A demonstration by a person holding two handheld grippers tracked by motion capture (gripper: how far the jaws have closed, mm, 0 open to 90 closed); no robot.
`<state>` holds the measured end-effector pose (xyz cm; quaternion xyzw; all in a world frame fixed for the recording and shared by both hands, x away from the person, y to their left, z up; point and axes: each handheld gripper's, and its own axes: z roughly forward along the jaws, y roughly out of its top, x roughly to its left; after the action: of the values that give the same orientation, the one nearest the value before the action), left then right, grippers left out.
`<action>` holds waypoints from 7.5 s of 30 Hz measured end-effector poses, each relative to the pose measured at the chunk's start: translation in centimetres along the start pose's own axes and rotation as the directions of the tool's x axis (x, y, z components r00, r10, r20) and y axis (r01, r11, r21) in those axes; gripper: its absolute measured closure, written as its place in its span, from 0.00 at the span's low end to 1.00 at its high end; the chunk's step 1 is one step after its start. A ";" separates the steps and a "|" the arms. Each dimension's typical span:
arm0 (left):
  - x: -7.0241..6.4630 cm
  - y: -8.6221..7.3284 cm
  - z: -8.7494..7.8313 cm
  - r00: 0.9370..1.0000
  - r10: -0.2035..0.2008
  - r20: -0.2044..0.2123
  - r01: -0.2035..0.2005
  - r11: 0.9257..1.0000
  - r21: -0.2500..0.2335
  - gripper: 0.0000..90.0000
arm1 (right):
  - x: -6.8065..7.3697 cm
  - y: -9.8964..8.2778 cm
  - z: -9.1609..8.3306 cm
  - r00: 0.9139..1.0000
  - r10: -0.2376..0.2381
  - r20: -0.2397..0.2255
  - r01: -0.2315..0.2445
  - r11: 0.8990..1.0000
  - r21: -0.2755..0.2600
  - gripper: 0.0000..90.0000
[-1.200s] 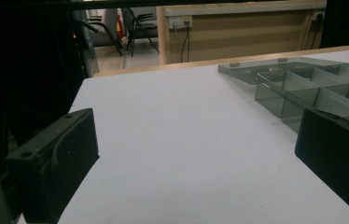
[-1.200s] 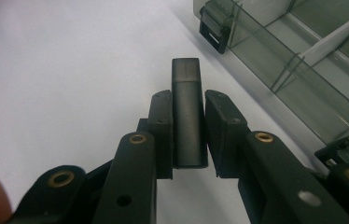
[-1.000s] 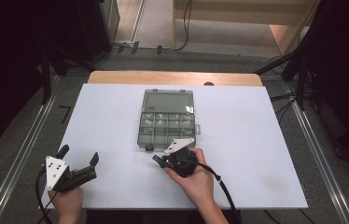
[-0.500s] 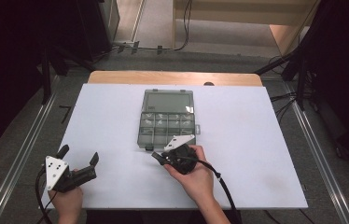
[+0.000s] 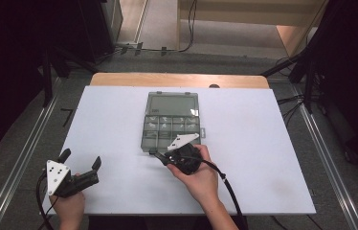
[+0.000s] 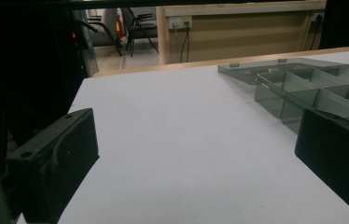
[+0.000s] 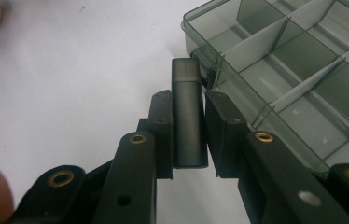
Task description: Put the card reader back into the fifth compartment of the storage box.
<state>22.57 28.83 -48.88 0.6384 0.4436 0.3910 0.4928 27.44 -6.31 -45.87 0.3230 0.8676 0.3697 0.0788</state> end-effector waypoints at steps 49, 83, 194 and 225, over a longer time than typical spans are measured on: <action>0.1 0.0 0.0 1.000 -0.006 -0.001 0.006 1.000 0.001 0.00 | -1.2 3.8 1.0 1.000 -0.010 -0.002 0.010 1.000 -0.014 0.79; 0.1 0.0 0.0 1.000 -0.007 -0.001 0.007 1.000 -0.001 0.00 | -2.6 5.3 2.8 0.995 0.096 0.040 -0.092 0.993 -0.072 0.37; -0.1 0.0 0.0 1.000 0.008 -0.003 -0.008 1.000 0.005 0.00 | -8.9 -12.5 -10.2 0.944 0.265 0.194 -0.210 0.942 -0.263 0.00; -0.2 0.0 0.0 1.000 0.016 -0.005 -0.016 1.000 0.007 0.00 | -11.1 -19.0 -13.3 0.905 0.350 0.241 -0.260 0.905 -0.338 0.00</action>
<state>22.54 28.63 -48.91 0.6428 0.4409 0.3948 0.4863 21.62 -30.85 -50.67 0.4920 0.7181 0.4514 0.1960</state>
